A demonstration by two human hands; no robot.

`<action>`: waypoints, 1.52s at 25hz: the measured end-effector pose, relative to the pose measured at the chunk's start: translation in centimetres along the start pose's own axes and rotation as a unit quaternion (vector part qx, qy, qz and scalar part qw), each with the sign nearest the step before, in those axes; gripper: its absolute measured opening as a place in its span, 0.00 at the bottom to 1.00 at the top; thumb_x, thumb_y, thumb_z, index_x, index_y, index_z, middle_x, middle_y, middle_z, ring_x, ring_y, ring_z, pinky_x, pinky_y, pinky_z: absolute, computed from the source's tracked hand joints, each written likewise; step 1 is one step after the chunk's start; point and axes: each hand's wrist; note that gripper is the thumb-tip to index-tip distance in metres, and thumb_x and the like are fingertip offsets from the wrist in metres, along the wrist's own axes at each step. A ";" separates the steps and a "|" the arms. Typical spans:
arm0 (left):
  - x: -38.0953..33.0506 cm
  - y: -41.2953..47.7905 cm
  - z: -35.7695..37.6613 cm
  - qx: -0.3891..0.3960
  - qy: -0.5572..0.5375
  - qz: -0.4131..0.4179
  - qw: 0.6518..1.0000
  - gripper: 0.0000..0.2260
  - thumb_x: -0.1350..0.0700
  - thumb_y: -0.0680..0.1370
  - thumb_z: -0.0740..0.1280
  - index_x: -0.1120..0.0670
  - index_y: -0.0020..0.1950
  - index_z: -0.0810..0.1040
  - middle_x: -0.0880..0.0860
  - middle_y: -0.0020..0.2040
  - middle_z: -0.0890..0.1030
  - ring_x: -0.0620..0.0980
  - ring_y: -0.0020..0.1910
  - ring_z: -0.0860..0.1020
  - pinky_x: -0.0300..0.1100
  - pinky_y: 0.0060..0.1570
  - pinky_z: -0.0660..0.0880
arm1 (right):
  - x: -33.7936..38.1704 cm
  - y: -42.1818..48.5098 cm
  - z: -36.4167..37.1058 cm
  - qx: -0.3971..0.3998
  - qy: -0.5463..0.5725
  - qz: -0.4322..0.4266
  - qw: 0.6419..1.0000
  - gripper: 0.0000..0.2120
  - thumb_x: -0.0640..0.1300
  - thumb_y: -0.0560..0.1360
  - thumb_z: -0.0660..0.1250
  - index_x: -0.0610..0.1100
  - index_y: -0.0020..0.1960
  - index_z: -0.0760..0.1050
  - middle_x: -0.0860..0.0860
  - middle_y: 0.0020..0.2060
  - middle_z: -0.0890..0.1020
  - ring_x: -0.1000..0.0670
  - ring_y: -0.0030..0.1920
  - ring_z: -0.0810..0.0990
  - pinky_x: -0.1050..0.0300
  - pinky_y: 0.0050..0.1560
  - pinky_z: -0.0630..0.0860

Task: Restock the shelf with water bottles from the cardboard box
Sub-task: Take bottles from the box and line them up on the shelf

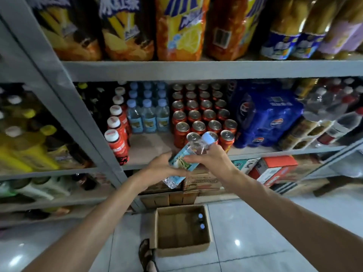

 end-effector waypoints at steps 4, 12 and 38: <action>4.4 0.8 -3.9 -0.156 0.322 -0.012 0.934 0.32 0.40 0.69 0.73 0.52 0.68 0.68 0.50 0.64 0.75 0.50 0.60 0.75 0.44 0.55 0.74 | 2.4 5.3 2.8 -0.050 -0.166 -0.053 0.983 0.18 0.47 0.63 0.80 0.45 0.48 0.78 0.57 0.40 0.84 0.61 0.40 0.82 0.73 0.35 0.74; 13.0 6.9 -8.4 -0.120 0.526 -0.058 0.840 0.34 0.38 0.76 0.63 0.55 0.76 0.59 0.64 0.74 0.61 0.62 0.71 0.65 0.53 0.62 0.73 | 3.8 18.5 10.3 -0.042 -0.355 -0.151 0.922 0.24 0.50 0.61 0.79 0.48 0.55 0.77 0.52 0.48 0.83 0.50 0.51 0.82 0.56 0.50 0.79; 14.8 9.7 -9.5 -0.209 0.551 0.006 0.808 0.25 0.36 0.74 0.64 0.53 0.61 0.78 0.56 0.48 0.84 0.52 0.45 0.81 0.42 0.44 0.78 | -1.4 24.4 18.3 -0.052 -0.349 -0.264 0.898 0.35 0.37 0.68 0.77 0.46 0.66 0.59 0.45 0.43 0.84 0.45 0.37 0.83 0.51 0.38 0.82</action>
Point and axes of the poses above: each hand's wrist, its own y-axis towards the middle knuckle, its own z-axis out of the palm, x = y × z
